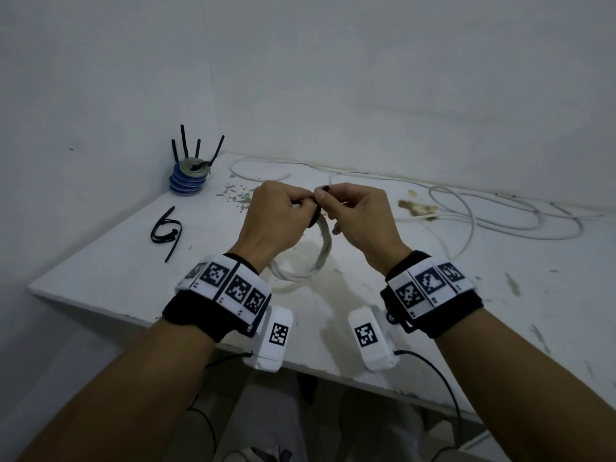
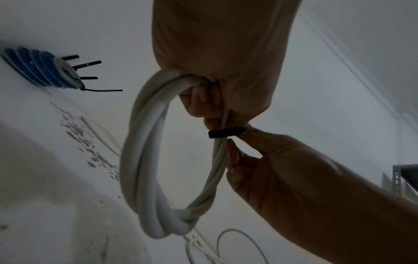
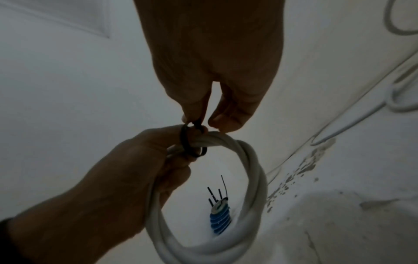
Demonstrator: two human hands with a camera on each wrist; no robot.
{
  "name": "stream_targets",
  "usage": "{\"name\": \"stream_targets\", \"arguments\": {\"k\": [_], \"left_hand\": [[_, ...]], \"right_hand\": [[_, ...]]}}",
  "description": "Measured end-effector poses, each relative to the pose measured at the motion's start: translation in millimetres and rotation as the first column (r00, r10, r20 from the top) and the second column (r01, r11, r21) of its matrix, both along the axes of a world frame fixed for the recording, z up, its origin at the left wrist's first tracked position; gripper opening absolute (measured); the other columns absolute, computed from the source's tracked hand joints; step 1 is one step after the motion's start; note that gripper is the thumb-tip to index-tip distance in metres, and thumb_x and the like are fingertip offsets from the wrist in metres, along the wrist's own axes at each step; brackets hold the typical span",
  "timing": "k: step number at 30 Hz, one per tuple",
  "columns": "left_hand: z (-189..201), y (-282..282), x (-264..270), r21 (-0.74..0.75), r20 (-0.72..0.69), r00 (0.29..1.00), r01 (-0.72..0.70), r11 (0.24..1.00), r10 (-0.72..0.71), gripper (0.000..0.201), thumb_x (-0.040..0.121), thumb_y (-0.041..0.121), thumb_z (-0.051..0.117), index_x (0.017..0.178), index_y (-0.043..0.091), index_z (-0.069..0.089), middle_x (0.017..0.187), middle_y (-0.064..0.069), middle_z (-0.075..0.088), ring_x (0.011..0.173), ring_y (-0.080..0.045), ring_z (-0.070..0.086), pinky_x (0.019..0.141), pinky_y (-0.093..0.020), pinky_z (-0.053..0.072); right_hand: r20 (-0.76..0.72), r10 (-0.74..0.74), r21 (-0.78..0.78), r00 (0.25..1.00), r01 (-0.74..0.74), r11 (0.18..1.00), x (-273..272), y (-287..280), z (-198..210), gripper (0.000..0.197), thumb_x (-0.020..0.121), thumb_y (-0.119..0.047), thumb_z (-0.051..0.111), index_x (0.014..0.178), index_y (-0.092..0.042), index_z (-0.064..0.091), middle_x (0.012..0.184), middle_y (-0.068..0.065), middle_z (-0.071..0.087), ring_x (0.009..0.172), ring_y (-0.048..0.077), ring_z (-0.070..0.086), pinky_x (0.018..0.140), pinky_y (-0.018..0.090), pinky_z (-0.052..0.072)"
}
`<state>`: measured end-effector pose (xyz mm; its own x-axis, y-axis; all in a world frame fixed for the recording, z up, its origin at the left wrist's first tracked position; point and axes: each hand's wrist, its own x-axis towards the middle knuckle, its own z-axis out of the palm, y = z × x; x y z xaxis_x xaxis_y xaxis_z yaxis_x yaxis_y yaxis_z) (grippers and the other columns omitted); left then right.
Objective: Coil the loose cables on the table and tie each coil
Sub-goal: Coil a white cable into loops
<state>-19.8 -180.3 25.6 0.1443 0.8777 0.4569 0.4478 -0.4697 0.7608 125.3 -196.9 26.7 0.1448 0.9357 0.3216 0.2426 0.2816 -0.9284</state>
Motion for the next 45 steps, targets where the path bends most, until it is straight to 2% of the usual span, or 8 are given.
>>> {"name": "stream_targets", "arguments": {"k": [4,7,12,16,21,32,36,45], "left_hand": [[-1.3,-3.9,-1.8,-0.044,0.064,0.997,0.051,0.998,-0.048,0.022,0.09,0.016,0.062,0.078,0.028,0.076,0.064,-0.003,0.069,0.067,-0.027,0.066,0.065,-0.035,0.054],[-0.7,-6.1,-2.7,-0.099,0.115,0.986,0.133,0.986,-0.121,0.033,0.092,0.014,0.061,0.105,0.044,0.069,0.065,-0.013,0.057,0.057,-0.02,0.046,0.052,-0.022,0.041],[-5.9,-6.3,-11.6,-0.203,0.14,0.983,0.145,0.968,-0.118,0.028,0.098,0.012,0.053,0.109,0.028,0.073,0.052,0.014,0.055,0.047,-0.011,0.036,0.042,-0.019,0.029],[-12.2,-10.3,-11.1,-0.208,0.184,0.979,0.13,0.969,-0.092,0.024,0.101,0.014,0.051,0.102,0.02,0.075,0.043,0.015,0.051,0.043,-0.009,0.033,0.046,-0.023,0.029],[-14.1,-4.9,-12.0,-0.229,0.259,0.966,0.09,0.969,-0.028,0.025,0.101,0.015,0.051,0.095,0.024,0.074,0.041,0.013,0.046,0.042,-0.01,0.032,0.044,-0.022,0.03],[-10.2,-9.1,-6.5,-0.25,0.23,0.973,0.078,0.965,-0.019,0.028,0.096,0.024,0.058,0.08,0.012,0.077,0.053,0.012,0.057,0.054,-0.008,0.048,0.042,-0.014,0.031],[-6.4,-10.4,-11.9,-0.235,0.21,0.977,0.085,0.968,-0.035,0.032,0.094,0.042,0.062,0.08,0.018,0.079,0.047,0.01,0.048,0.049,-0.015,0.034,0.043,-0.021,0.028],[4.7,-10.6,-27.1,-0.246,0.199,0.978,0.106,0.963,-0.057,0.025,0.092,0.025,0.067,0.069,0.021,0.077,0.042,0.01,0.049,0.044,-0.014,0.03,0.042,-0.022,0.024]], "right_hand": [[0.023,-0.074,0.076,0.997,0.072,0.994,-2.6,5.5,-2.8,0.017,0.089,-0.018,0.073,0.082,-0.004,0.075,0.065,-0.003,0.068,0.054,0.0,0.055,0.054,0.016,0.044],[0.025,-0.102,0.128,0.994,0.098,0.987,-5.2,11.5,-2.1,0.017,0.088,-0.015,0.073,0.074,-0.006,0.072,0.061,-0.004,0.063,0.052,0.003,0.049,0.054,0.015,0.041],[0.094,-0.185,0.168,0.978,0.167,0.972,-6.5,23.5,-2.2,0.021,0.088,-0.015,0.073,0.068,-0.014,0.065,0.059,-0.007,0.06,0.049,-0.001,0.049,0.054,0.013,0.039],[0.037,-0.272,0.123,0.962,0.266,0.956,-2.7,40.3,7.5,0.021,0.089,-0.02,0.072,0.071,-0.012,0.066,0.058,-0.005,0.061,0.054,0.009,0.059,0.056,0.024,0.048],[-0.028,0.017,0.004,0.999,-0.017,1.0,-10.7,33.2,15.5,0.024,0.097,-0.023,0.063,0.093,0.001,0.069,0.072,0.009,0.067,0.06,0.015,0.066,0.051,0.027,0.053],[0.292,-0.076,0.151,0.954,0.032,0.988,-14.2,32.8,5.1,0.033,0.098,-0.025,0.059,0.07,-0.011,0.066,0.051,-0.013,0.057,0.048,0.003,0.052,0.054,0.016,0.042],[0.311,-0.095,0.159,0.946,0.047,0.986,-17.2,36.3,6.1,0.035,0.097,-0.023,0.06,0.07,-0.001,0.066,0.056,0.002,0.061,0.048,0.006,0.05,0.051,0.019,0.041],[0.162,-0.162,0.017,0.973,0.161,0.987,-39.5,52.3,13.7,0.039,0.091,-0.016,0.065,0.052,-0.01,0.063,0.048,0.0,0.062,0.039,0.011,0.056,0.056,0.025,0.051]]}}
